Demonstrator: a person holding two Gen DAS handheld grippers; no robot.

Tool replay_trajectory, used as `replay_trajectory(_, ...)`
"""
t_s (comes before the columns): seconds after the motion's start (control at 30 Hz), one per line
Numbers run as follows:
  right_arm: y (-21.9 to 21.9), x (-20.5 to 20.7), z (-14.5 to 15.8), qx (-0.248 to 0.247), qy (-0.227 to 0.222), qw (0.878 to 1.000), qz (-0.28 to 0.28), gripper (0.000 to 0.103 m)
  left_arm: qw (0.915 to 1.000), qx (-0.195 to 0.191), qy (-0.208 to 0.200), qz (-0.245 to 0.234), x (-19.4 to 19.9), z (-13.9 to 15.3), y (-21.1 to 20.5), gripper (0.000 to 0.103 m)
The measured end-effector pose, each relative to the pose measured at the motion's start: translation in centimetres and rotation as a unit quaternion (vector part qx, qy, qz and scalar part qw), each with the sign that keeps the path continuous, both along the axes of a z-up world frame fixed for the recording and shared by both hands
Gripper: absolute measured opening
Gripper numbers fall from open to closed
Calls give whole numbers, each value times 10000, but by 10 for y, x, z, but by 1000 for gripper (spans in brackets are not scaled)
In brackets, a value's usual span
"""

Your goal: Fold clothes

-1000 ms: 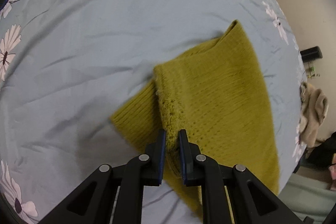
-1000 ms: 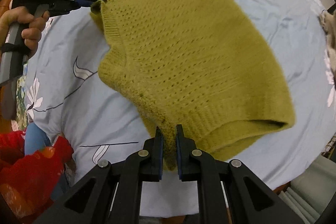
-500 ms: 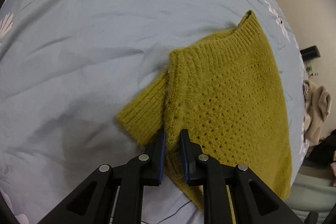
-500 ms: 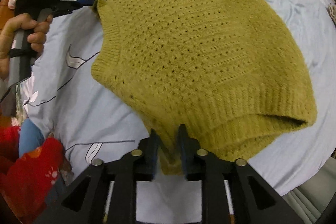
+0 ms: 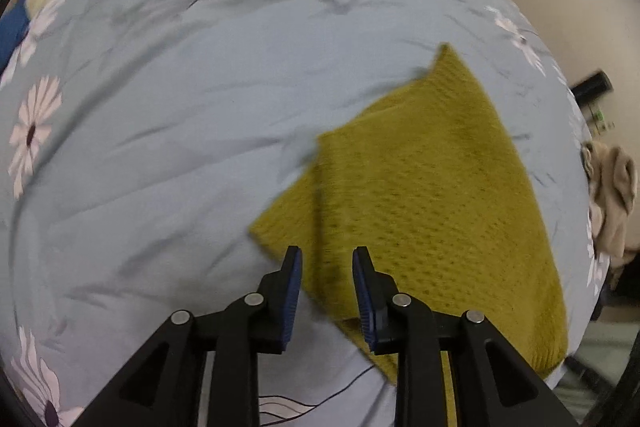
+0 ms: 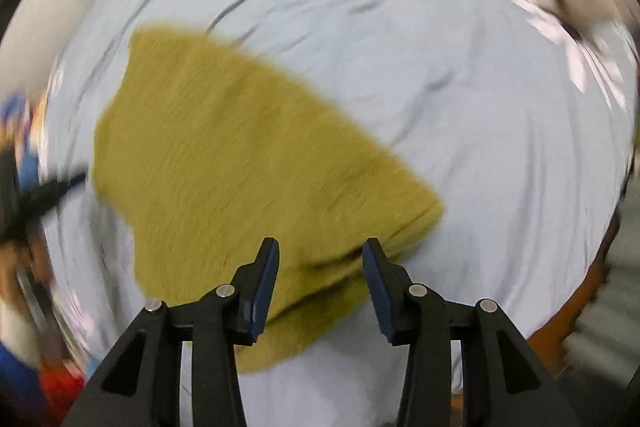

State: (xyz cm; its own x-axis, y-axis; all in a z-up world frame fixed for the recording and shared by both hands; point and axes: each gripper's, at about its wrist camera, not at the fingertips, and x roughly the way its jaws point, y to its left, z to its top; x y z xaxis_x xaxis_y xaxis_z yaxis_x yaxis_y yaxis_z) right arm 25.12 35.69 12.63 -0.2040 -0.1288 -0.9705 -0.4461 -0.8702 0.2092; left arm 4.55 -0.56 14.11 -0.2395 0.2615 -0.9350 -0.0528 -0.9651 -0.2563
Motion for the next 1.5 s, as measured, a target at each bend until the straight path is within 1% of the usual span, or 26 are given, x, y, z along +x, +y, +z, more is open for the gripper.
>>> replay_trajectory(0.07,23,1,-2,-65,88,9990,-432,45,9995,94,92,-289,2,3,11,29)
replay_trajectory(0.13,47,3,-4,-131,175,9960,-863,59,9984,133,128,-540,-1,3,26,29)
replay_trajectory(0.17,58,3,-6,-163,218,9938,-1078,61,9973,184,128,-704,0,2,39,29)
replay_trajectory(0.2,60,3,-7,-244,250,9925,-1168,61,9958,240,126,-871,1,0,52,29)
replay_trajectory(0.23,67,1,-12,-355,226,9914,-1238,61,9946,312,63,-988,-7,-8,76,29)
replay_trajectory(0.3,80,-1,-23,-505,180,9892,-1363,61,9901,403,-100,-1343,2,-21,101,29)
replay_trajectory(0.4,91,0,-37,-603,135,9862,-1535,61,9829,396,-239,-1781,12,-34,129,29)
replay_trajectory(0.43,95,2,-42,-643,133,9847,-1615,61,9803,369,-235,-1924,16,-37,136,29)
replay_trajectory(0.5,102,6,-53,-723,129,9814,-1775,61,9759,186,-94,-2174,25,-40,147,29)
replay_trajectory(0.57,108,11,-66,-846,169,9771,-1946,62,9743,96,-8,-2249,29,-41,151,30)
replay_trajectory(0.6,108,15,-73,-935,193,9749,-2013,64,9751,120,6,-2216,29,-42,151,30)
replay_trajectory(0.63,109,16,-77,-991,217,9733,-2061,70,9763,179,-9,-2155,27,-43,150,30)
replay_trajectory(0.7,110,15,-84,-1066,258,9713,-2109,73,9785,296,-62,-2042,26,-44,145,30)
replay_trajectory(0.8,107,14,-92,-1118,321,9701,-2130,73,9812,447,-137,-1875,25,-43,128,30)
replay_trajectory(0.93,109,19,-90,-1168,388,9687,-2156,74,9822,358,-116,-1841,30,-37,126,30)
replay_trajectory(0.97,109,18,-90,-1173,388,9688,-2149,74,9824,319,-101,-1840,37,-36,125,30)
replay_trajectory(1.0,109,21,-89,-1177,389,9684,-2162,73,9826,309,-94,-1829,43,-34,121,30)
replay_trajectory(1.07,108,21,-88,-1247,397,9657,-2243,65,9832,311,-94,-1798,43,-34,121,30)
replay_trajectory(1.1,106,21,-89,-1318,408,9635,-2296,56,9834,313,-95,-1783,43,-34,121,30)
replay_trajectory(1.13,103,20,-89,-1389,419,9611,-2349,50,9836,312,-94,-1774,43,-34,121,30)
replay_trajectory(1.17,105,19,-89,-1425,379,9598,-2390,48,9838,297,-88,-1765,44,-37,128,30)
replay_trajectory(1.23,107,18,-88,-1496,333,9579,-2426,35,9842,265,-75,-1748,48,-43,144,30)
replay_trajectory(1.27,108,17,-87,-1532,327,9575,-2421,32,9844,224,-61,-1746,49,-46,150,30)
replay_trajectory(1.33,112,16,-83,-1551,353,9574,-2409,22,9842,176,-43,-1764,52,-47,155,30)
replay_trajectory(1.43,123,9,-64,-1519,579,9577,-2374,20,9832,179,-38,-1818,55,-45,164,30)
replay_trajectory(1.5,135,3,-50,-1510,726,9582,-2318,19,9823,290,-56,-1849,57,-45,173,30)
